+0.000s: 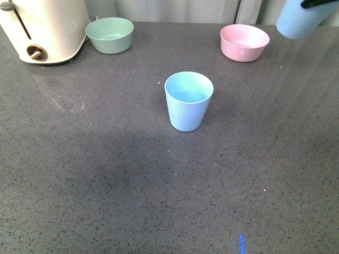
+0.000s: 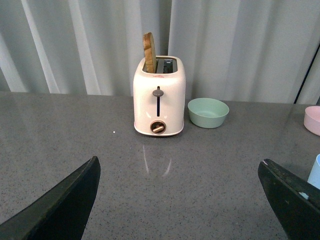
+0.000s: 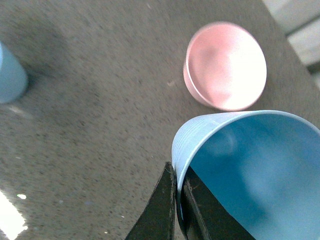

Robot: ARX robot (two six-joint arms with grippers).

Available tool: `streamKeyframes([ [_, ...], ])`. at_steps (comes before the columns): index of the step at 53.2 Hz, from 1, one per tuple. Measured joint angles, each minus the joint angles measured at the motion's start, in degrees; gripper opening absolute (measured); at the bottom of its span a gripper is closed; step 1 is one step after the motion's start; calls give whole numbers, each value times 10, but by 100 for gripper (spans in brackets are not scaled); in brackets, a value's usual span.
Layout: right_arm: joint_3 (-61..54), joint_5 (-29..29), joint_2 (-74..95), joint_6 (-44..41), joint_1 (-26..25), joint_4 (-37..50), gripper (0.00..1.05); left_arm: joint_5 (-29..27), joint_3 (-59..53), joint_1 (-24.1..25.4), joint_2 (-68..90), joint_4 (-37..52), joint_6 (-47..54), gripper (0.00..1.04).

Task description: Stack blue cups with both arms

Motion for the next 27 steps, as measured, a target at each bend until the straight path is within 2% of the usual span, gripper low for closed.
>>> streamKeyframes([
  [13, -33, -38, -56, -6, 130, -40, 2, 0, 0, 0, 0, 0, 0, 96],
  [27, -41, -25, -41, -6, 193, -45, 2, 0, 0, 0, 0, 0, 0, 96],
])
